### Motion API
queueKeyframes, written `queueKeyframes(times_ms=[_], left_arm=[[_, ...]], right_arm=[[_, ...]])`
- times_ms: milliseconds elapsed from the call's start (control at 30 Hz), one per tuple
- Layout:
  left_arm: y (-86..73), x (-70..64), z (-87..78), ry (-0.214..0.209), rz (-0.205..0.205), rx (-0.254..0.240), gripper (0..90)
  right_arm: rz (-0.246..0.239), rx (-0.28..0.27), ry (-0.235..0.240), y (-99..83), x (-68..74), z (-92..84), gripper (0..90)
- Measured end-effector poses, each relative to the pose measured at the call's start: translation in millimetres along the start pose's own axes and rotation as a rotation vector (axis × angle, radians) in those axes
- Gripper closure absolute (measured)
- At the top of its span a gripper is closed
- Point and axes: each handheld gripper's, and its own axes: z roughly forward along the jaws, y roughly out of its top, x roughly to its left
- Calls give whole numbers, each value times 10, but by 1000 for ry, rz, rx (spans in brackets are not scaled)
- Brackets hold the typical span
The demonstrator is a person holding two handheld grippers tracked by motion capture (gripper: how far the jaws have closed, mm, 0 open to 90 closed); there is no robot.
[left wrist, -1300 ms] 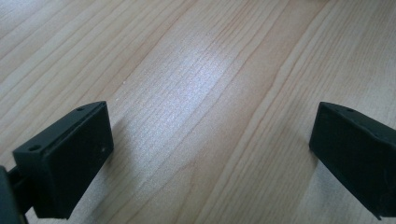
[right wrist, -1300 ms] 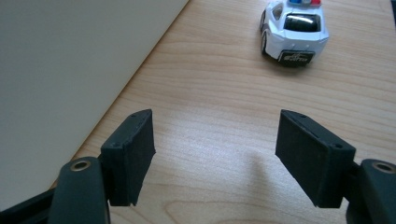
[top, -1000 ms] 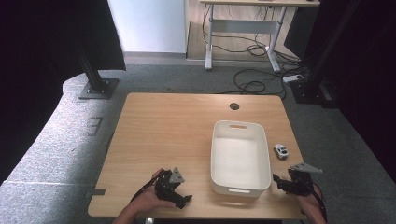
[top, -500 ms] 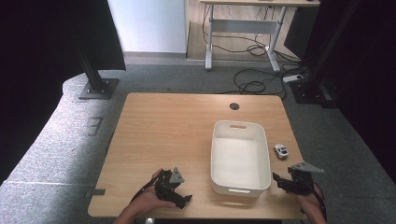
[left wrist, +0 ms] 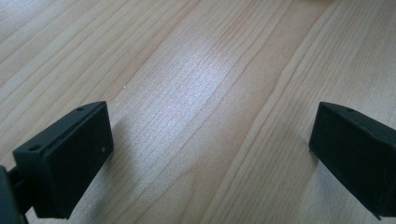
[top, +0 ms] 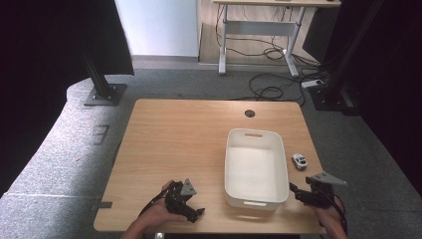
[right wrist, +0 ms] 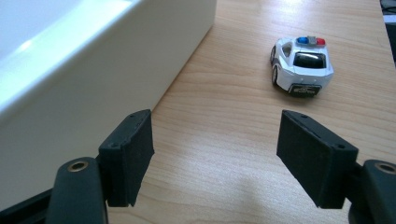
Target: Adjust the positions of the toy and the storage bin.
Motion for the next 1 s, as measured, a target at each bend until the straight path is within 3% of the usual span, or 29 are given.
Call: queueKeyframes(times_ms=[300,1000], left_arm=[[-2,-2,-5,3,1,3,1],[-2,-1,-5,2,1,3,1]], right_arm=[[49,-36,22,58,18,-54,268],[46,-101,33,162,79,-156,269]])
